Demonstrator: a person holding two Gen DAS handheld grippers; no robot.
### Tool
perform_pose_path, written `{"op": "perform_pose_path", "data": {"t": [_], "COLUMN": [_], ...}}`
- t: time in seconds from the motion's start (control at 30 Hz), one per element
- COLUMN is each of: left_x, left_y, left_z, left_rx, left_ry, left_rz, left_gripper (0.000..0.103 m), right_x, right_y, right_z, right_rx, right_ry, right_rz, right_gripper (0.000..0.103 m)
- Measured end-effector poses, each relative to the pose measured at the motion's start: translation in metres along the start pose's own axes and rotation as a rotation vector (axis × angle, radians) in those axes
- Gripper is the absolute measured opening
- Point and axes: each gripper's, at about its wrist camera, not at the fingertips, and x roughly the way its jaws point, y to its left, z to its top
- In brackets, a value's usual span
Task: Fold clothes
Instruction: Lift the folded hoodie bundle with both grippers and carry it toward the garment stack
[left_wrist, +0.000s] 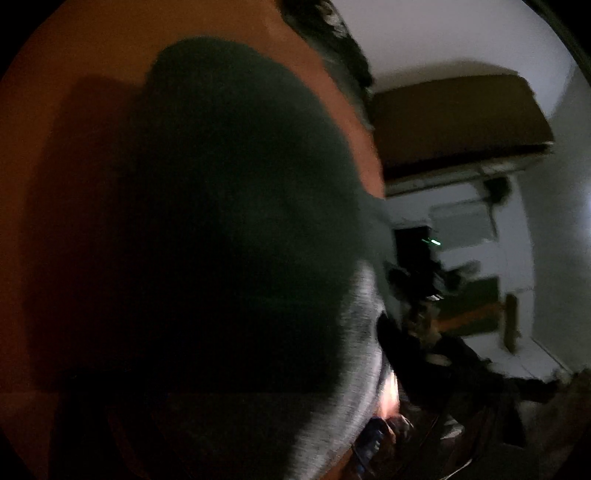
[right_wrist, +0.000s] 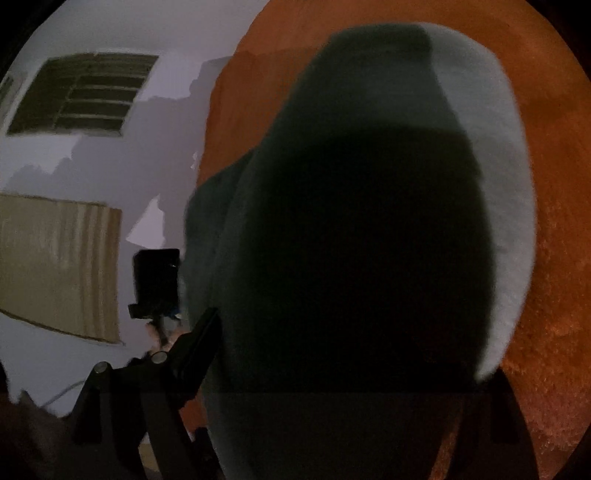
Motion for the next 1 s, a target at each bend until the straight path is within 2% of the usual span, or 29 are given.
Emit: {"op": "perform_pose_path", "data": {"t": [0.03,0.1,0.23,0.4,0.5,0.67,0.8,1.0], "left_x": [-0.002,-0.005,-0.007,-0.015,-0.025,-0.031,-0.022,0.007], "left_y": [-0.002,-0.007,-0.025,-0.067,-0.097,-0.168,-0.224,-0.278], "left_z": [-0.002,-0.006,-0.006,0.014,0.044,0.097,0.133,0.187], "left_rx": [0.005,0.016,0.036,0.079,0.076,0.105,0.120,0.102], "left_ry": [-0.011,-0.033,-0.058,-0.049,-0.058,-0.080,-0.104,-0.146], "left_rz": [0.007,0.020,0.049,0.085,0.091,0.126,0.162,0.181], "left_gripper": [0.055,0.048,0.041,0.038,0.038,0.038,0.039,0.039], "right_x": [0.000,0.002,-0.005,-0.029,-0.056,-0.115,-0.158,-0.233], "right_y": [0.003,0.004,0.008,0.036,0.056,0.102,0.149,0.160], "right_z": [-0.001,-0.001,-0.001,0.024,0.046,0.088,0.133,0.183], "right_rx": [-0.019,0.008,0.040,0.018,0.015,-0.018,-0.041,-0.022], "right_ry": [-0.007,-0.016,-0.027,-0.054,-0.091,-0.135,-0.160,-0.215], "right_rz": [-0.015,-0.027,-0.007,0.035,0.049,0.041,0.006,-0.027], "right_gripper": [0.063,0.054,0.044,0.043,0.043,0.043,0.043,0.043]}}
